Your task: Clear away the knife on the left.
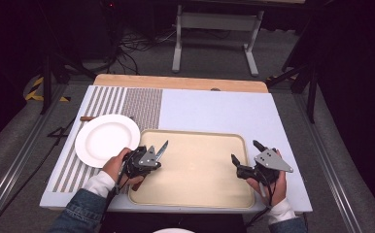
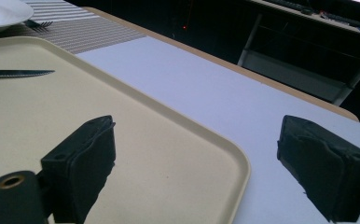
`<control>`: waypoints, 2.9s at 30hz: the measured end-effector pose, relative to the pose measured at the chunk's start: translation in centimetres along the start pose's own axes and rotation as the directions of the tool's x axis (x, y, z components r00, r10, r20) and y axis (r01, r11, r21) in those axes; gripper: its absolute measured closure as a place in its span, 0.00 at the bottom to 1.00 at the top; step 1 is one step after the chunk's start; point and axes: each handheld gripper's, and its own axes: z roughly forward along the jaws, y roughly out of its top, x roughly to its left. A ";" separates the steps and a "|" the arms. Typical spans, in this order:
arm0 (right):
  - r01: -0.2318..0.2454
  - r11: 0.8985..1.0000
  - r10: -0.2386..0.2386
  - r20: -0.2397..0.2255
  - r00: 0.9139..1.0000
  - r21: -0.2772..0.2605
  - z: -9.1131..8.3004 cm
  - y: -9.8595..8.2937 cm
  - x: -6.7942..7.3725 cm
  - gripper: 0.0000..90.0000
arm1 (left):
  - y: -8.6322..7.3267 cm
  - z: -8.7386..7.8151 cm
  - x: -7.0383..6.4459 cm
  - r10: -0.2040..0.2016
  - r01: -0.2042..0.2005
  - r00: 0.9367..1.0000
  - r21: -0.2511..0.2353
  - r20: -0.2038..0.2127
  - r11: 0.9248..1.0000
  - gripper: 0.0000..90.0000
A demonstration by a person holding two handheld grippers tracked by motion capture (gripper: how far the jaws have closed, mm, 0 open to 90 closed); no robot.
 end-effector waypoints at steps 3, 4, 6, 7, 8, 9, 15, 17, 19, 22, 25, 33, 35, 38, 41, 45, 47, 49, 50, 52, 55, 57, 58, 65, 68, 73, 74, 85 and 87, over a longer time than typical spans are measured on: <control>0.002 1.000 -0.002 0.000 1.000 0.002 0.0 0.0 0.0 0.13 | -0.3 -0.2 0.0 -0.015 0.015 1.000 0.005 -0.006 1.000 1.00; 0.002 1.000 -0.002 0.000 1.000 0.002 0.0 0.0 0.0 0.13 | -0.4 -0.3 0.0 -0.018 0.019 1.000 0.007 -0.009 1.000 1.00; 0.003 1.000 -0.003 0.001 1.000 0.003 0.0 0.0 0.0 0.13 | -0.8 -0.5 0.0 -0.022 0.023 1.000 0.004 -0.017 1.000 1.00; 0.003 1.000 -0.003 0.001 1.000 0.003 0.0 0.0 0.0 0.13 | -0.8 -0.5 0.0 -0.022 0.023 1.000 0.004 -0.017 1.000 1.00; 0.003 1.000 -0.003 0.001 1.000 0.004 0.0 0.0 0.0 0.13 | -1.0 -0.7 -0.1 -0.036 0.036 0.999 0.012 -0.019 0.999 1.00; 0.003 1.000 -0.003 0.000 1.000 0.005 0.0 0.0 0.1 0.13 | -1.2 -0.8 -0.1 -0.026 0.027 0.999 0.007 -0.024 1.000 1.00; 0.005 1.000 -0.005 -0.002 1.000 0.003 0.0 0.0 0.1 0.13 | -2.1 -1.4 -0.3 -0.044 0.044 0.998 -0.001 -0.044 0.999 0.98; 0.005 1.000 -0.005 -0.002 1.000 0.004 0.0 0.0 0.1 0.13 | -2.3 -1.5 -0.4 -0.054 0.055 0.998 0.005 -0.042 0.998 0.98; 0.007 1.000 -0.007 -0.004 1.000 0.006 0.0 0.0 0.1 0.13 | -2.5 -1.7 -0.4 -0.055 0.055 0.997 0.001 -0.054 0.998 0.97; 0.009 1.000 -0.009 -0.005 1.000 0.006 0.0 0.0 0.1 0.13 | -2.8 -1.9 -0.6 -0.081 0.082 0.995 0.008 -0.063 0.997 0.97; 0.012 1.000 -0.012 -0.008 1.000 0.008 0.0 0.0 0.1 0.13 | -3.1 -2.1 -0.6 -0.074 0.074 0.995 -0.009 -0.061 0.997 0.96; 0.014 1.000 -0.013 -0.015 1.000 0.007 0.0 0.0 0.1 0.13 | -3.5 -2.4 -1.4 -0.080 0.079 0.996 -0.020 -0.046 0.997 0.95; 0.014 1.000 -0.014 -0.016 1.000 0.008 0.1 0.0 0.1 0.13 | -3.6 -2.6 -1.6 -0.079 0.079 0.996 -0.016 -0.052 0.997 0.95; 0.015 1.000 -0.015 -0.017 1.000 0.009 0.1 0.0 0.1 0.13 | -3.7 -2.7 -1.7 -0.083 0.081 0.995 -0.029 -0.054 0.996 0.94; 0.016 1.000 -0.016 -0.015 1.000 0.009 0.1 0.0 0.1 0.13 | -3.7 -2.8 -1.7 -0.075 0.073 0.996 -0.036 -0.057 0.997 0.94; 0.015 1.000 -0.014 -0.017 1.000 0.008 0.1 0.0 0.1 0.13 | -3.6 -3.0 -1.7 -0.066 0.062 0.996 -0.067 -0.062 0.996 0.92; 0.012 1.000 -0.012 -0.018 1.000 0.005 0.1 -0.1 0.1 0.13 | -3.5 -3.1 -1.8 -0.061 0.056 0.996 -0.079 -0.061 0.995 0.91; 0.012 1.000 -0.012 -0.018 1.000 0.005 0.1 -0.1 0.1 0.13 | -3.4 -3.2 -1.8 -0.066 0.060 0.996 -0.090 -0.062 0.994 0.91; 0.011 1.000 -0.011 -0.020 1.000 0.004 0.1 0.0 0.1 0.13 | -3.3 -3.3 -1.7 -0.056 0.049 0.996 -0.100 -0.069 0.994 0.90; 0.013 1.000 -0.013 -0.020 1.000 0.004 0.0 0.0 0.1 0.13 | -3.3 -3.7 -1.6 -0.069 0.055 0.993 -0.146 -0.092 0.988 0.89; 0.014 1.000 -0.014 -0.022 1.000 0.002 0.0 0.0 0.2 0.13 | -3.3 -4.3 -1.6 -0.080 0.057 0.990 -0.191 -0.115 0.980 0.85; 0.014 1.000 -0.014 -0.022 1.000 0.001 0.0 0.0 0.2 0.13 | -3.2 -4.5 -1.6 -0.079 0.051 0.989 -0.209 -0.126 0.977 0.83; 0.013 1.000 -0.013 -0.026 1.000 -0.001 0.0 0.0 0.2 0.13 | -3.2 -4.8 -1.6 -0.078 0.045 0.987 -0.224 -0.138 0.974 0.80; 0.018 1.000 -0.018 -0.029 0.999 -0.005 -0.1 0.0 0.3 0.13 | -2.9 -5.7 -1.9 -0.053 0.003 0.982 -0.260 -0.184 0.966 0.67; 0.021 1.000 -0.021 -0.031 0.999 -0.007 -0.1 0.0 0.3 0.13 | -2.9 -5.9 -2.0 -0.055 -0.005 0.977 -0.280 -0.206 0.960 0.61; 0.024 1.000 -0.025 -0.038 0.999 -0.011 -0.1 0.1 0.4 0.13 | -2.9 -6.2 -2.1 -0.065 -0.004 0.972 -0.295 -0.226 0.955 0.49; 0.026 1.000 -0.026 -0.046 0.999 -0.016 -0.1 0.1 0.5 0.13 | -2.9 -6.3 -2.1 -0.069 -0.007 0.968 -0.300 -0.242 0.954 0.46; 0.032 0.999 -0.033 -0.059 0.998 -0.018 -0.1 0.1 0.6 0.13 | -2.9 -6.8 -2.1 -0.110 0.006 0.951 -0.336 -0.290 0.942 0.25; 0.033 0.999 -0.033 -0.060 0.998 -0.012 0.0 0.1 0.7 0.13 | -2.9 -7.0 -2.2 -0.112 0.005 0.948 -0.335 -0.299 0.942 0.24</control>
